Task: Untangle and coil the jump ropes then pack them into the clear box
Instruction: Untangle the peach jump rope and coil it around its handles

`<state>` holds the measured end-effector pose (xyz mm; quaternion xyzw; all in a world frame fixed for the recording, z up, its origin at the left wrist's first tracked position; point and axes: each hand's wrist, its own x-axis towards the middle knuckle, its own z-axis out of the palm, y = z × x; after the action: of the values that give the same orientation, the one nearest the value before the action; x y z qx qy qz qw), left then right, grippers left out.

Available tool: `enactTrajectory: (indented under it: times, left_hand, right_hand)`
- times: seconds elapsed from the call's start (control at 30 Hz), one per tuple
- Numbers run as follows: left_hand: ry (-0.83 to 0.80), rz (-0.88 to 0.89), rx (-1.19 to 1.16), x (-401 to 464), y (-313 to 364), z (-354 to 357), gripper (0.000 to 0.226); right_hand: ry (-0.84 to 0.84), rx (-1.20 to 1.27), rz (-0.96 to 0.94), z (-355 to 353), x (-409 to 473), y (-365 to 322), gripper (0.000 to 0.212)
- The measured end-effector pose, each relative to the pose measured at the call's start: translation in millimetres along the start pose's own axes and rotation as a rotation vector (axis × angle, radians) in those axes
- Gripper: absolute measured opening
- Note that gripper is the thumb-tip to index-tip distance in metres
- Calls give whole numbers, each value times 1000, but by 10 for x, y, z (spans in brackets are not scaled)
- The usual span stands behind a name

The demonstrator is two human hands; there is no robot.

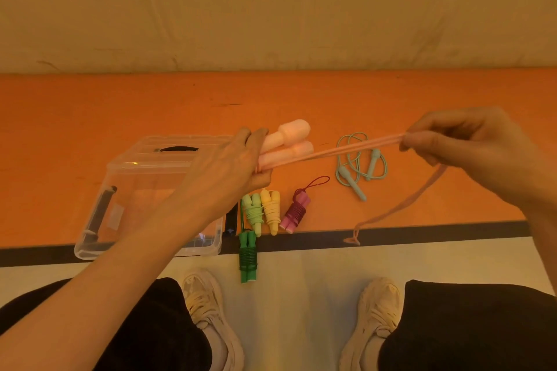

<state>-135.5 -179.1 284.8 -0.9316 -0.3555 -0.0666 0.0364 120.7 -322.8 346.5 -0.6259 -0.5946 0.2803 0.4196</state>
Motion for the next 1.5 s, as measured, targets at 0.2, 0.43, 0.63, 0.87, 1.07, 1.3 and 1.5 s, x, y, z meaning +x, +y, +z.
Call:
enactTrajectory:
  times: [0.2,0.43,0.63,0.87,1.07,1.3,1.5]
  left_hand:
    - [-40,183,19,-50,96,130,64]
    - [-46,357,-79,-184,337,198,81]
    - [57,425,-176,-312,580,147,81]
    - [13,530,-196,-368,639,121,64]
    - [-6,511,-276,-354,598,31,58]
    - [68,514,-316,-287,558,-86,49]
    - [128,502,-230,-290,554,-12,51]
  right_hand:
    - [221,-106,-112,89,180,21,11]
    - [279,-90,-98,233,431,99,19]
    - [206,-119,19,295,526,252,18]
    - [121,-115,129,362,529,331,14]
    - [125,-126,164,353,522,330,17]
    - [90,-143,187,346,526,384,19]
    - [37,-173,199,313,532,494,22]
